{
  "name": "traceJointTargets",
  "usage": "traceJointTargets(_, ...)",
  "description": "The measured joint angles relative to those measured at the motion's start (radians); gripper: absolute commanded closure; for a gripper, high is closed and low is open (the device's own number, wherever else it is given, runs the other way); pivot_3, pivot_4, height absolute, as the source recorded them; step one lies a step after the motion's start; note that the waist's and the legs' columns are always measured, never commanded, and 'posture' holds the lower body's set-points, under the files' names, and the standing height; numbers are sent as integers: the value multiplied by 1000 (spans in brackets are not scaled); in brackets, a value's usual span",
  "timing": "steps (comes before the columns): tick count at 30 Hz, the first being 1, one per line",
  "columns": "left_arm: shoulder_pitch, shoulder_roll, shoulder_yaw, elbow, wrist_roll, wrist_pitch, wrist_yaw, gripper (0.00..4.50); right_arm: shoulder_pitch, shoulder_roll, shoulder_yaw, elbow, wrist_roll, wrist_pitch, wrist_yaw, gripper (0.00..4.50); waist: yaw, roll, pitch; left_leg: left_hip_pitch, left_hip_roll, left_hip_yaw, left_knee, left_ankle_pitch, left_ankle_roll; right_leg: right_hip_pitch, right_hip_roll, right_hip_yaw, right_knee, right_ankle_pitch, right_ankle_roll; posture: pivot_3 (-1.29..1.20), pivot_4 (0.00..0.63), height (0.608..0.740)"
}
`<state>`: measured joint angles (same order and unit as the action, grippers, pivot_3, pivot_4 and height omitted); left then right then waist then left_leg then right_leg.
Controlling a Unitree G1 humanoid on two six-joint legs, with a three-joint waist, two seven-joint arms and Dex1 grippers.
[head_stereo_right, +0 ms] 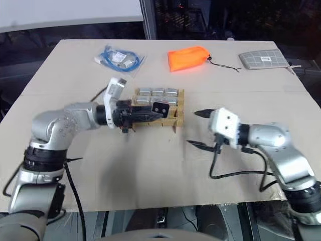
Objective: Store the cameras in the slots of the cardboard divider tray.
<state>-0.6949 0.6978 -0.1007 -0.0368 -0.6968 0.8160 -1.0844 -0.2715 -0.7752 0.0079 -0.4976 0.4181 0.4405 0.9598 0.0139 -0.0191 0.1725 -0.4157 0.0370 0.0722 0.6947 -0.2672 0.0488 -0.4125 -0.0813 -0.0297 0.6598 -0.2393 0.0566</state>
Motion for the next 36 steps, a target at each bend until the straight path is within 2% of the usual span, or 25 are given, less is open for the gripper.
traceJointTargets(3, -96, -20, -102, 164, 181, -206, -71, 3758, 38, -68, -139, -35, 138, 133, 7, 85, 7, 0, 0, -1, 0, 0, 0, -2, 4, 0, 0, -1, -2, 0, 0, 0, 150, 740)
traceJointTargets(9, -262, -77, -238, 466, 429, -500, -215, 3758, 207, -187, -281, -52, 221, 278, 25, 85, 7, -2, 1, -5, 0, 2, -1, -4, 7, -1, 0, -2, -6, 0, 1, 0, 150, 740)
traceJointTargets(20, -534, -193, -341, 937, 702, -806, -392, 3758, 289, -173, -391, -187, 319, 342, -72, 85, 2, -2, 1, -9, 0, -1, 1, -5, 8, -2, 0, -6, -8, 0, 1, 0, 150, 740)
traceJointTargets(26, -627, -218, -345, 1056, 792, -887, -457, 3758, 335, -173, -422, -211, 335, 342, -97, 85, -1, -2, 1, -14, 0, -2, 3, -5, 8, -5, 1, -8, -7, 0, 1, 0, 150, 740)
traceJointTargets(32, -660, -233, -356, 1081, 840, -911, -500, 3758, 336, -173, -422, -213, 338, 337, -111, 85, -2, -2, 1, -14, 1, -6, 4, -5, 9, -5, 1, -8, -7, 0, 1, 0, 150, 740)
traceJointTargets(36, -667, -230, -412, 1072, 832, -914, -506, 3758, 331, -173, -422, -213, 336, 324, -116, 85, -4, -2, 1, -14, 1, -7, 4, -5, 9, -5, 1, -8, -6, 0, 1, 0, 150, 740)
